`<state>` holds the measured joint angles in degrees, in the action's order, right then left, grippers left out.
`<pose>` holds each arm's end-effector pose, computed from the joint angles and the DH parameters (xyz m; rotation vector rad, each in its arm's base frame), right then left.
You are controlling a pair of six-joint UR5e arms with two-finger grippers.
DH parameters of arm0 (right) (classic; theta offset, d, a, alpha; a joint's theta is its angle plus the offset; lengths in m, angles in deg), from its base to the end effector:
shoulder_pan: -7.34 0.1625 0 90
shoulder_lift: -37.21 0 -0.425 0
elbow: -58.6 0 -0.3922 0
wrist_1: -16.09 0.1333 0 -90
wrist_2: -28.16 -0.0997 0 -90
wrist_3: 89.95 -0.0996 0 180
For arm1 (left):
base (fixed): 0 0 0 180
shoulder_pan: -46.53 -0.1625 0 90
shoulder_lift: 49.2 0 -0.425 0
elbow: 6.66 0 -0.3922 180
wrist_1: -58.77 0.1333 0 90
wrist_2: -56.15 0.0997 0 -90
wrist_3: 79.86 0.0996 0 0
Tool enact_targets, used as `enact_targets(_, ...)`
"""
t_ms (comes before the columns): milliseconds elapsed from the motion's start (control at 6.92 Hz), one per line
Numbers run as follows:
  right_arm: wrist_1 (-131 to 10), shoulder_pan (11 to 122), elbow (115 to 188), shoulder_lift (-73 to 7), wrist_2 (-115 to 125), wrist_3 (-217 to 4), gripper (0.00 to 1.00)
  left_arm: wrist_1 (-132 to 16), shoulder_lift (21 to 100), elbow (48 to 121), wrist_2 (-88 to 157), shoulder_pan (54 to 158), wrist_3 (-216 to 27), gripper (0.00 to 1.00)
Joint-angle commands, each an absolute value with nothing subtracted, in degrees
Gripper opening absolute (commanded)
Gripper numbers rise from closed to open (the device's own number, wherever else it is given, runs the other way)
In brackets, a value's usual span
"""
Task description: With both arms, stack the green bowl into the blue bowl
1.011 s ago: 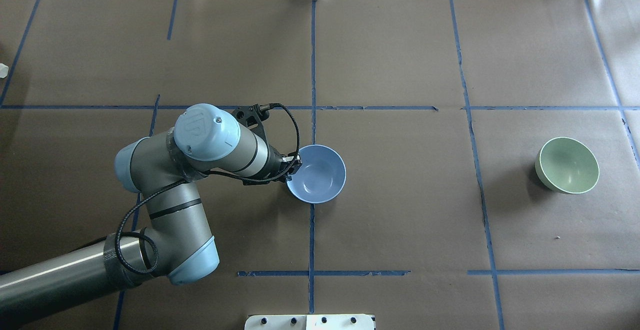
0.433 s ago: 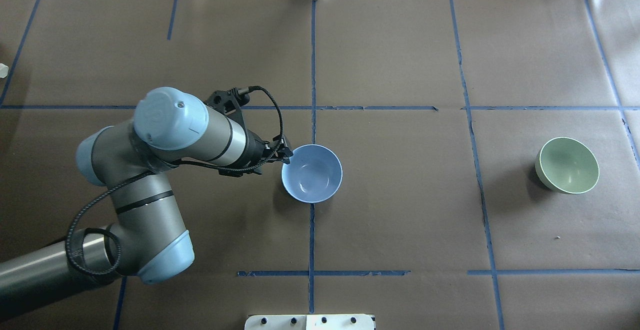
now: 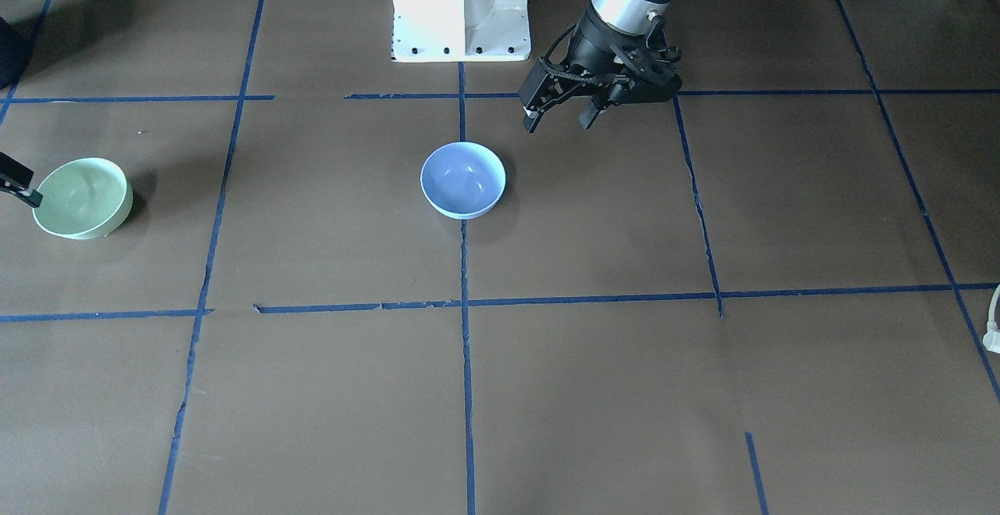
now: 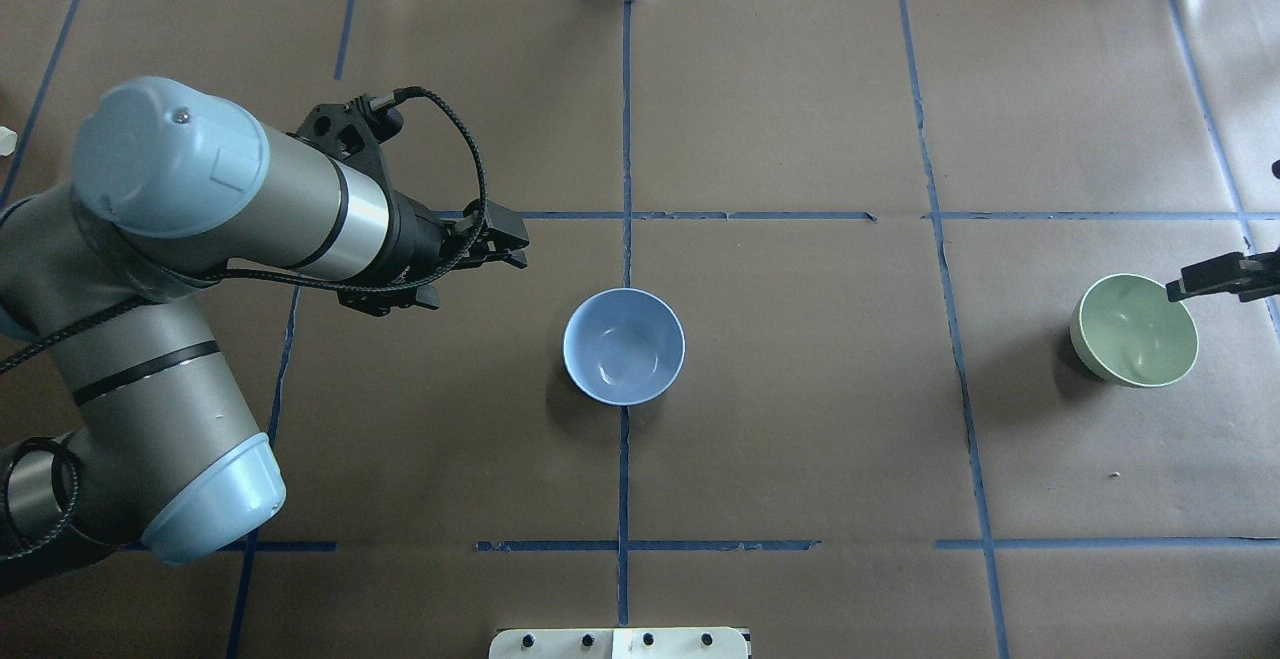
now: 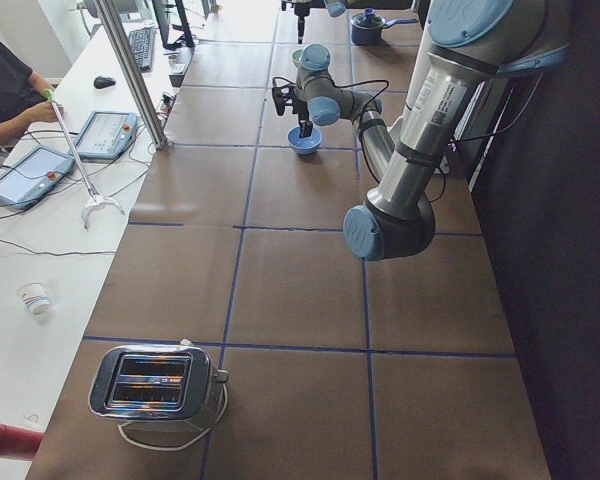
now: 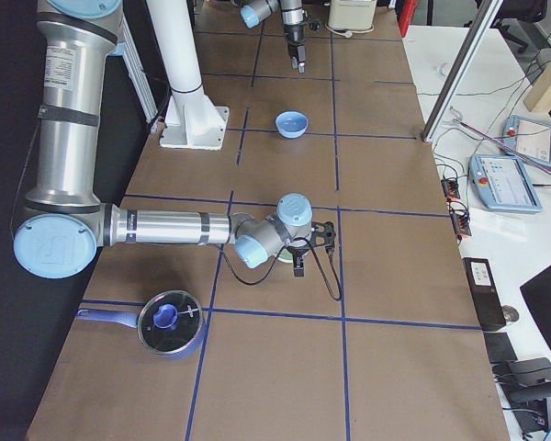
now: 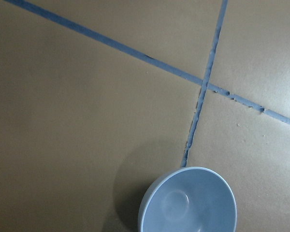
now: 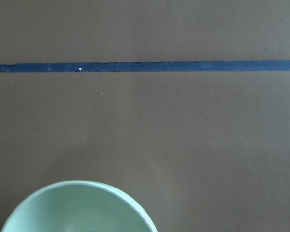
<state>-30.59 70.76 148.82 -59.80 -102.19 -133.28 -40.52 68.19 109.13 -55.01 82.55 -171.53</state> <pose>-0.1456 -0.4447 0.6323 0.1107 -0.9051 0.0474 0.3949 -0.4075 0.1804 0.0011 1.1332 -0.3854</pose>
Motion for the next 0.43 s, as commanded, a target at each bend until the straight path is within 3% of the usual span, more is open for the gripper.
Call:
enact_targets(0, -24.95, 67.12, 144.83, -58.68, -100.78, -138.65, 0.91, -39.93, 67.70, 110.23, -55.03, 83.00, -171.52, 1.00)
enact_targets(144, -24.86, 67.02, 144.56, -58.68, -100.95, -138.64, 0.20, -39.93, 67.70, 110.23, -55.03, 83.00, -171.52, 1.00)
enact_targets(289, -24.86, 67.02, 144.64, -58.68, -101.21, -138.38, 0.00, -39.93, 67.70, 110.23, -55.03, 83.00, -171.52, 1.00)
